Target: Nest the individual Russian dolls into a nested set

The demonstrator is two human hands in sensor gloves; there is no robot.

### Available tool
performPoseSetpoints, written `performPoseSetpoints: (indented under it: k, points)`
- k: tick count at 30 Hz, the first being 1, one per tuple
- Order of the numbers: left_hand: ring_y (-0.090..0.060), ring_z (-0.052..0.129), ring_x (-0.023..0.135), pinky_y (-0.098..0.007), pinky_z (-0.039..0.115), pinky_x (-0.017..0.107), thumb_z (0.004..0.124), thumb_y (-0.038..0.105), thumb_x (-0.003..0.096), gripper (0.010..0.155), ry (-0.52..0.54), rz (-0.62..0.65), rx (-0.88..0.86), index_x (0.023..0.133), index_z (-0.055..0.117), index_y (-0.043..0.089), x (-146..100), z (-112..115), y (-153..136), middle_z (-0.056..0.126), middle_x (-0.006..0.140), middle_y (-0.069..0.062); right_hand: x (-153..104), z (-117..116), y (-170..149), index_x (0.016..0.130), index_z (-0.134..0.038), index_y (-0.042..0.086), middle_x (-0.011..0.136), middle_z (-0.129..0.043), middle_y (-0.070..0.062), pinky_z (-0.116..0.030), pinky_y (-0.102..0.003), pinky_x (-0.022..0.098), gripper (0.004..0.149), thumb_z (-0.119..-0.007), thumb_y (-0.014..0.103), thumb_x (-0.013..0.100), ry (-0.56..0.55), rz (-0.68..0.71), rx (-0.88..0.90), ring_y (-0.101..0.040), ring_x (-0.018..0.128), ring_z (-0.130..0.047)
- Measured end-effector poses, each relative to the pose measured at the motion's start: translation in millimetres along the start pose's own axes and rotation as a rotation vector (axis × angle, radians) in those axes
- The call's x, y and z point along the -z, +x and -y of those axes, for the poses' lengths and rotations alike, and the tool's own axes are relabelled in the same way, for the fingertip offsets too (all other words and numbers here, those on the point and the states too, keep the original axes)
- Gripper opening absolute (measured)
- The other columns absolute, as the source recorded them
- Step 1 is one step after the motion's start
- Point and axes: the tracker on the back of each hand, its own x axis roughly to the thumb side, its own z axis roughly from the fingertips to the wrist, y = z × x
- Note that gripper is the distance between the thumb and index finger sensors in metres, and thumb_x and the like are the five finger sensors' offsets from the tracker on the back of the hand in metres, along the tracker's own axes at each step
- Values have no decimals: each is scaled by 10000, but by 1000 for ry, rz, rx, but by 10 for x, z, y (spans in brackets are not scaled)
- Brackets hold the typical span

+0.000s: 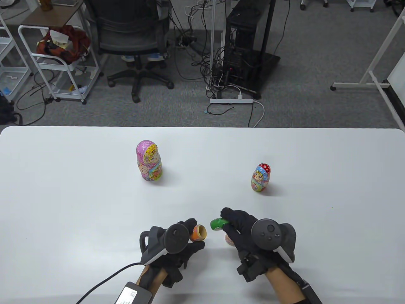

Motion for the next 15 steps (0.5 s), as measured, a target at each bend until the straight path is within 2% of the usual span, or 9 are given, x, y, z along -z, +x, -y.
performPoseSetpoints:
  k: [5, 9, 11, 15]
  points:
    - [-107, 1025, 662, -415, 873, 560, 817, 664, 349, 793, 10, 34, -24, 987, 663, 219, -17, -13, 69, 894, 868, -9, -18, -96, 68, 930, -664, 306, 851, -861, -26, -802, -434, 523, 504, -748, 486, 467, 25, 31, -23, -224, 645, -944]
    - [-108, 1023, 664, -414, 871, 563, 817, 656, 351, 790, 12, 58, -53, 989, 663, 216, -25, -18, 129, 894, 868, -11, -16, -177, 84, 940, -663, 292, 841, -871, -32, -804, -439, 517, 515, -731, 492, 470, 89, 46, 19, -229, 633, -951]
    - [-104, 1022, 666, -412, 871, 564, 811, 656, 351, 791, 10, 61, -40, 990, 659, 214, -33, -13, 136, 893, 869, -10, -18, -171, 82, 940, -668, 285, 833, -878, -38, -806, -440, 510, 501, -686, 488, 482, 87, 43, 30, -232, 622, -955]
    - [-106, 1020, 668, -413, 870, 565, 809, 656, 353, 792, 11, 59, -39, 991, 655, 213, -33, -20, 130, 889, 873, -9, -12, -168, 62, 932, -686, 276, 814, -895, -37, -812, -439, 498, 503, -688, 498, 481, 92, 36, 54, -234, 603, -964]
